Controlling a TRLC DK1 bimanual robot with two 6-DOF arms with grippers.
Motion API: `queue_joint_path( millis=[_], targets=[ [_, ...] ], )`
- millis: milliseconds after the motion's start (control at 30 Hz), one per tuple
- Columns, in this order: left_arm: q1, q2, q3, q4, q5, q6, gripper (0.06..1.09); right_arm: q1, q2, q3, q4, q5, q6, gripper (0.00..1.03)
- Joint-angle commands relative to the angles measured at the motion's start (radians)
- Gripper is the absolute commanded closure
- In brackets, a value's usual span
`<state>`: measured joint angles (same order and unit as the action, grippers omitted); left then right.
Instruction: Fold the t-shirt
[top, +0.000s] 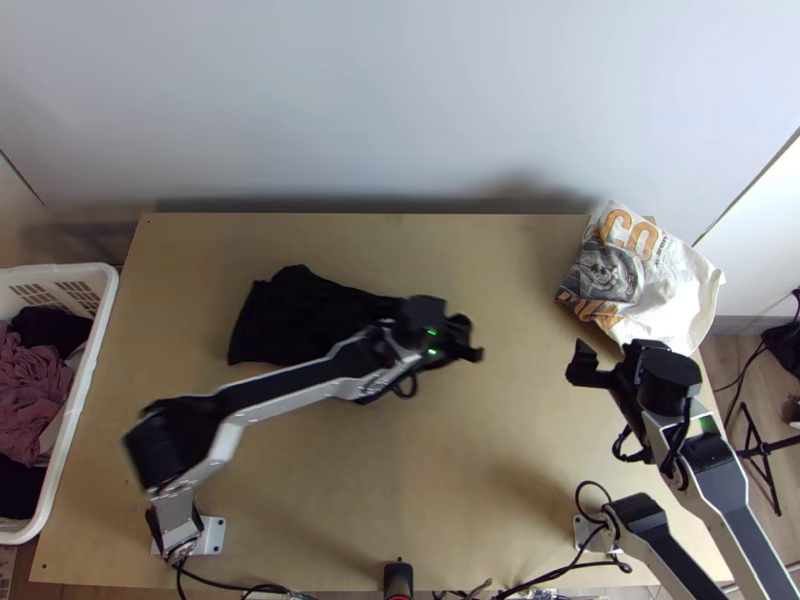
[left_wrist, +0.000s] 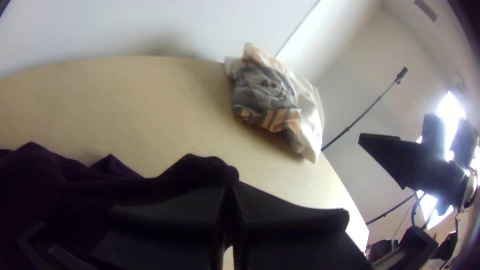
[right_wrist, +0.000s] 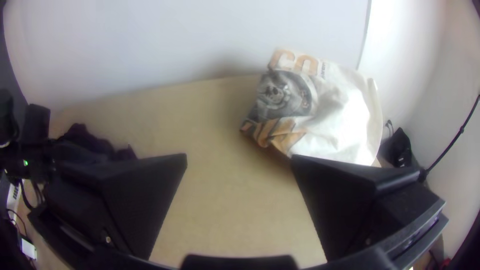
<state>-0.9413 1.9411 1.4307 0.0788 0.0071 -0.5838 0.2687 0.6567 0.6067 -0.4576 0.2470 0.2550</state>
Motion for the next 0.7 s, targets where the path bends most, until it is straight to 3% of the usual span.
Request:
queue_joint_path(
  millis=[0, 300, 533, 600, 633, 667],
  targets=[
    [-0.071, 0.205, 0.22, -0.031, 0.017, -0.025, 1.01, -0.06, -0.032, 0.042, 0.004, -0.003, 0.024, 0.06],
    [-0.036, 0.383, 0.591, -0.151, 0.017, -0.102, 1.01, -0.082, -0.04, 0.11, -0.013, -0.009, 0.04, 0.06],
    [-0.077, 0.47, 0.691, -0.178, 0.021, -0.166, 1.01, -0.097, -0.057, 0.13, -0.013, -0.009, 0.04, 0.06],
    [-0.082, 0.486, 0.702, -0.182, 0.065, -0.203, 1.0, -0.106, -0.062, 0.142, -0.013, -0.009, 0.04, 0.06],
    [-0.082, 0.495, 0.711, -0.197, 0.097, -0.228, 0.93, -0.112, -0.066, 0.146, -0.013, -0.009, 0.04, 0.06],
    [-0.083, 0.507, 0.732, -0.238, 0.137, -0.248, 0.65, -0.121, -0.071, 0.154, -0.013, -0.009, 0.04, 0.06]
  ],
)
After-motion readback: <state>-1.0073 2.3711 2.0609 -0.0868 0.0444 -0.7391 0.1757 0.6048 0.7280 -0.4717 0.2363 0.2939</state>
